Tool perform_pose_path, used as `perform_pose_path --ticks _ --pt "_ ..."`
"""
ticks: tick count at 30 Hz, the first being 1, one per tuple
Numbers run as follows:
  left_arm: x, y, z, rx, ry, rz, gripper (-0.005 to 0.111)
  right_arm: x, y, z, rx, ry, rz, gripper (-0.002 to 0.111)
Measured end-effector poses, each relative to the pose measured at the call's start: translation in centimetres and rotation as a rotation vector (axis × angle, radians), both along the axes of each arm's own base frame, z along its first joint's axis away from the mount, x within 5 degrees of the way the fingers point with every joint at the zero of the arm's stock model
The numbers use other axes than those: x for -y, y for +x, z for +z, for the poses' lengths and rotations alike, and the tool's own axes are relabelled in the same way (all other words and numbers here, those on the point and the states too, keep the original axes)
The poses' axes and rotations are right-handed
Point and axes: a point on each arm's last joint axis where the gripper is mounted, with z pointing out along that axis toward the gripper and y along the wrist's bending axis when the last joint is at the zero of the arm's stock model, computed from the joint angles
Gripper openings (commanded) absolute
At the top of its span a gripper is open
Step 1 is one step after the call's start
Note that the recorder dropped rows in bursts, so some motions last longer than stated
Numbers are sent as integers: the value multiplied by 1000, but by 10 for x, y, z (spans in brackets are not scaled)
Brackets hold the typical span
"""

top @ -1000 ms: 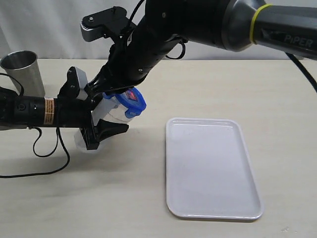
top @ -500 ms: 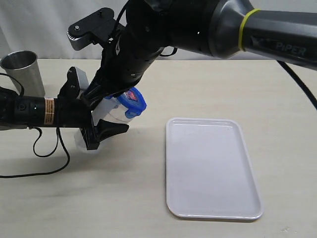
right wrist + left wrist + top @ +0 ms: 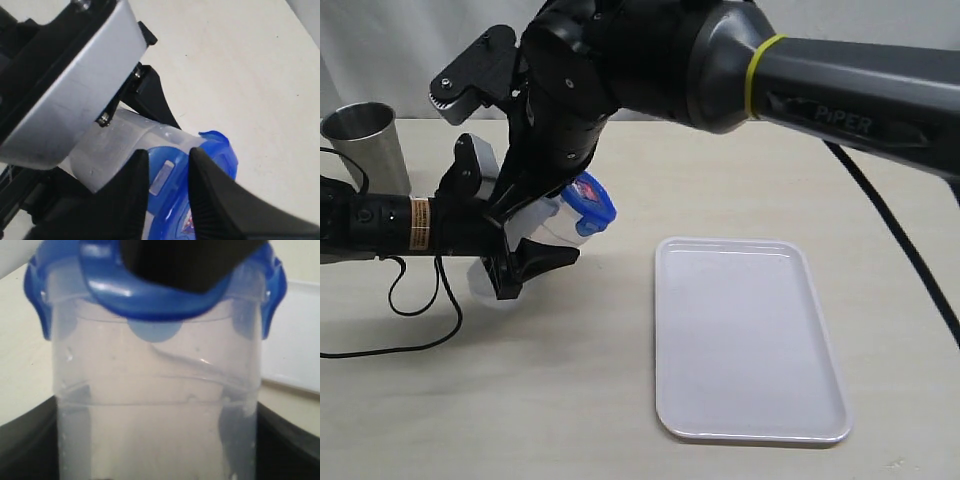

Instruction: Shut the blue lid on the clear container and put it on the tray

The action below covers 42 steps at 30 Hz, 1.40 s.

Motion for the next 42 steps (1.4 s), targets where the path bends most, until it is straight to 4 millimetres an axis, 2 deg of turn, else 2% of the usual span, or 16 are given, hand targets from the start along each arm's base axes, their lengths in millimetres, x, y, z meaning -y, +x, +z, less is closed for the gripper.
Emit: perform_pose_path --ticks 3,10,15,17,26,31,36,42 --pt "0 -1 0 5 7 -11 0 -4 -2 -6 40 -68 32 25" --pt "0 -1 -1 11 13 -21 0 -3 -2 -4 35 -90 23 26" --pt "0 -1 -1 12 17 -24 0 -4 -1 4 16 -58 3 45" --pt "0 -1 -1 14 18 -24 0 -4 0 7 -16 -31 -14 49" --pt "1 -2 -1 18 13 -32 0 14 14 1 -130 -1 -128 49" --pt "2 -3 1 26 -12 -46 0 23 14 13 -175 58 -122 49" --pt "3 -4 5 36 -49 -59 0 35 16 30 -333 253 -25 49" --pt "3 -3 5 38 -48 -59 0 50 30 31 -368 330 -91 49"
